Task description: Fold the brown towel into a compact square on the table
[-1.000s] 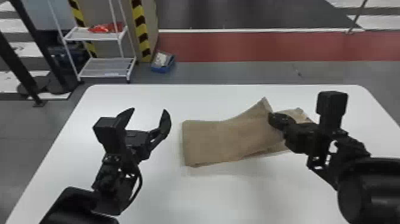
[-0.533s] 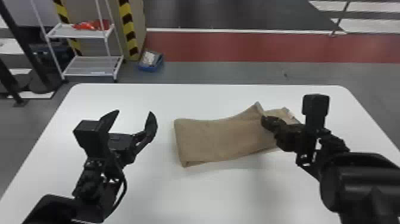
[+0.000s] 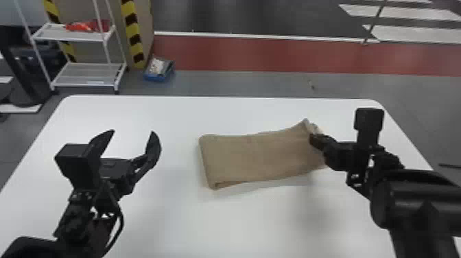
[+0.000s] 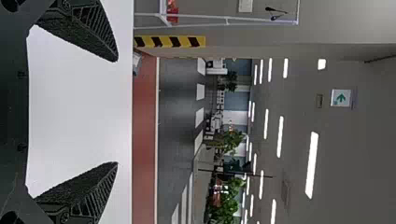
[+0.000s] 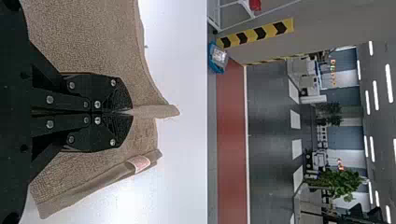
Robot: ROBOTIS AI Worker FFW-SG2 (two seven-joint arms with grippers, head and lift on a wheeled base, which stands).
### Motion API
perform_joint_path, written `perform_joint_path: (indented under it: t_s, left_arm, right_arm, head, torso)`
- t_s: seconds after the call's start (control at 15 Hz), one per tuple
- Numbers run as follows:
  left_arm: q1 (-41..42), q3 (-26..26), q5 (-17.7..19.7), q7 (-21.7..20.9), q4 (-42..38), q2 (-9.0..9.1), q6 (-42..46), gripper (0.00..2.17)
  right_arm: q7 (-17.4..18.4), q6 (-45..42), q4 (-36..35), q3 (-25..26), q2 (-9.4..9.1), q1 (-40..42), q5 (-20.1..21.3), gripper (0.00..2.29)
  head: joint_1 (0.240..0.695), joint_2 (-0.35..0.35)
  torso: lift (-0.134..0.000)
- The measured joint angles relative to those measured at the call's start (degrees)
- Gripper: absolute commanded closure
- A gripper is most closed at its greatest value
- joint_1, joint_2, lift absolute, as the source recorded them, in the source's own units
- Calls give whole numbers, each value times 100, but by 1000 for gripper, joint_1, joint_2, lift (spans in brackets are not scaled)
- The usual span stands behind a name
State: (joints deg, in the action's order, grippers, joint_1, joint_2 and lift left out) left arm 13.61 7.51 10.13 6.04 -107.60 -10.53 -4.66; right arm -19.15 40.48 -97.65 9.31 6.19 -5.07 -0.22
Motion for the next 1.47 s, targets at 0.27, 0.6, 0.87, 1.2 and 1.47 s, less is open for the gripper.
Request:
perform_joint_path:
  t_s: [0.27, 0.6, 0.87, 1.2, 1.47]
  left_arm:
    - [-11, 38, -71, 3, 8, 15, -4, 83]
    - [-48, -8, -81, 3, 52, 12, 10, 83]
    - [-37, -13, -81, -6, 111, 14, 13, 83]
    - [-88, 131, -218, -1, 133, 57, 10, 83]
    - [-104, 121, -230, 3, 185, 56, 13, 80]
  right_arm:
    - [-181, -153, 139, -39, 6, -57, 14, 1288]
    - [-314, -126, -25, 280, 40, -357, -176, 1288]
    - [-388, -369, 482, 525, 155, -402, -170, 1288]
    - [-315, -588, 892, 517, 167, -424, 85, 1288]
    - [-208, -590, 872, 674, 191, -424, 161, 569]
  head:
    - [695, -86]
    - [695, -90]
    - [695, -124]
    - [695, -152]
    - [695, -171]
  torso:
    - [-123]
    - [-123]
    - [-123]
    - [-123]
    - [-123]
